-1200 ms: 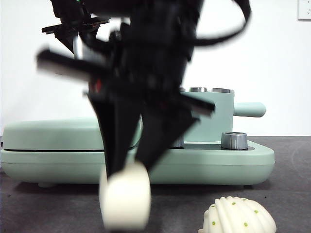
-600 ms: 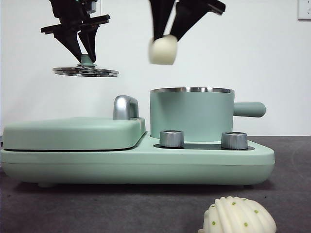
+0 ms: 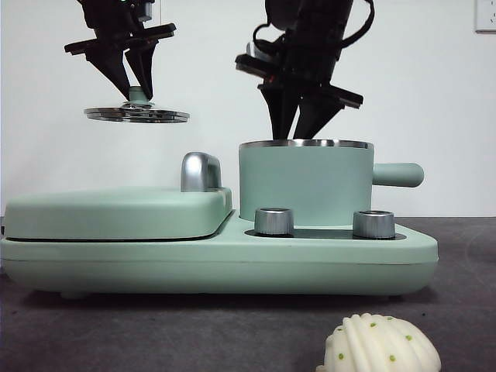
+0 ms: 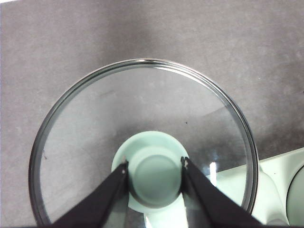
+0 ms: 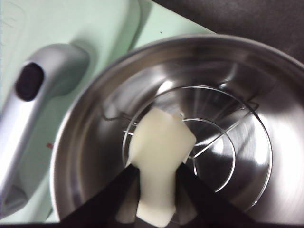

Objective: Put the buns in a small steamer

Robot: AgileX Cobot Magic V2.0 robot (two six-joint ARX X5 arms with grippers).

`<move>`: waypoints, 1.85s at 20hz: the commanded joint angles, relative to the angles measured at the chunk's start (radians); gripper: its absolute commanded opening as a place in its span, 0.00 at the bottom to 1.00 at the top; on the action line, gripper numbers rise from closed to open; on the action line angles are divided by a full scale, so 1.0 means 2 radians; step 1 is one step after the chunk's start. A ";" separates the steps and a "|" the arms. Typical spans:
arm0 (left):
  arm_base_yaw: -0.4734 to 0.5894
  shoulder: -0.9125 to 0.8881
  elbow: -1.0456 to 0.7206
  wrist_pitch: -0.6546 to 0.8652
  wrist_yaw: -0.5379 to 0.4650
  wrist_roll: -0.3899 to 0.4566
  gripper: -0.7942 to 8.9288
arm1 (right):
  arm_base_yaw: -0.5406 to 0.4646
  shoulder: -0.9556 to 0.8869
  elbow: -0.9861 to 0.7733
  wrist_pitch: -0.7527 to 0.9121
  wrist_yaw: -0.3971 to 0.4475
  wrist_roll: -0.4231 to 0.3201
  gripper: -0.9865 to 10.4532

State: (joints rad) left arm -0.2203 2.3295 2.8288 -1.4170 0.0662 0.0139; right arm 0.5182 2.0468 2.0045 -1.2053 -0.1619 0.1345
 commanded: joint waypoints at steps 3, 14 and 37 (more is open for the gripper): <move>-0.001 0.006 0.006 -0.008 0.001 -0.002 0.10 | -0.002 0.020 0.016 0.001 -0.003 -0.012 0.17; -0.001 0.006 0.006 -0.004 0.001 -0.004 0.10 | -0.006 0.021 0.016 0.022 -0.016 -0.011 0.44; 0.000 0.006 0.006 -0.001 0.001 -0.028 0.10 | 0.067 -0.349 -0.235 -0.091 0.046 0.006 0.55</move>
State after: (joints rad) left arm -0.2184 2.3295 2.8288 -1.4166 0.0662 -0.0315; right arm 0.6445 1.3468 1.5383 -1.3418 -0.0746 0.1215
